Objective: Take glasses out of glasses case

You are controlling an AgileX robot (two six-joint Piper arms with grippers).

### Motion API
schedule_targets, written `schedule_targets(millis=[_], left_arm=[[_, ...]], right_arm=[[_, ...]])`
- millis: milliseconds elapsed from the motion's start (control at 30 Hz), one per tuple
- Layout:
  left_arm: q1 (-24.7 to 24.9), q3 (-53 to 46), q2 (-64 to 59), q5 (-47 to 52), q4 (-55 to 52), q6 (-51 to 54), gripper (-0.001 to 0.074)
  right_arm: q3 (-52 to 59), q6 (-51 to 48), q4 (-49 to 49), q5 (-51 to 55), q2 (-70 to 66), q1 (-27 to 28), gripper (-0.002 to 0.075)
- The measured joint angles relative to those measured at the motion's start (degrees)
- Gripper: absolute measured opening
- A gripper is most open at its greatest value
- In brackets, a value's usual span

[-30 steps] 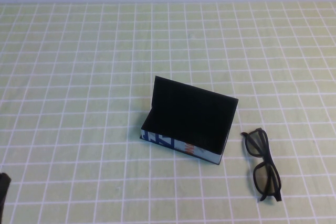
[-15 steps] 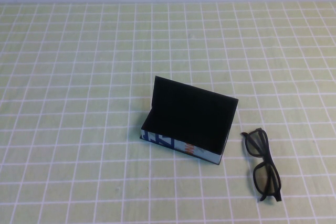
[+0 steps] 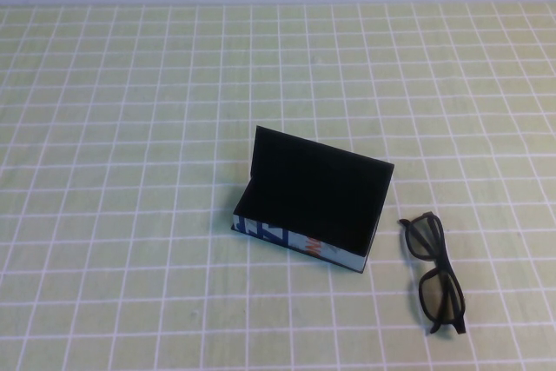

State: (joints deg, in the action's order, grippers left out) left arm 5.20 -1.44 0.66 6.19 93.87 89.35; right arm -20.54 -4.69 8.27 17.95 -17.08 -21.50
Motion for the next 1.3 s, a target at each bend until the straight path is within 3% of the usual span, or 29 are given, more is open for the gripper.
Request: schedule_targets(millis=[167,333,600,967,1300], left_arm=[[0.0,0.0,0.0,0.0,0.0,0.0,-0.0004],[0.0,0.0,0.0,0.0,0.0,0.0,-0.0004],[0.0,0.0,0.0,0.1,0.0,0.0,-0.0004],[0.0,0.0,0.0,0.1,0.0,0.0,-0.0004],[0.0,0.0,0.0,0.1,0.0,0.0,-0.0004]], right_arm=[[7.4,0.0,-0.1,-9.8,3.8,13.0,-0.0018],[14.4,0.0,2.1,-11.3,10.5,19.1,-0.0018],[21.7,0.0,5.5,-11.6,17.5,19.4,-0.0018],[22.1,0.0,4.7,-0.5,17.5,19.4,-0.0018],[22.1,0.0,4.7,0.0,17.5,19.4,-0.0018]])
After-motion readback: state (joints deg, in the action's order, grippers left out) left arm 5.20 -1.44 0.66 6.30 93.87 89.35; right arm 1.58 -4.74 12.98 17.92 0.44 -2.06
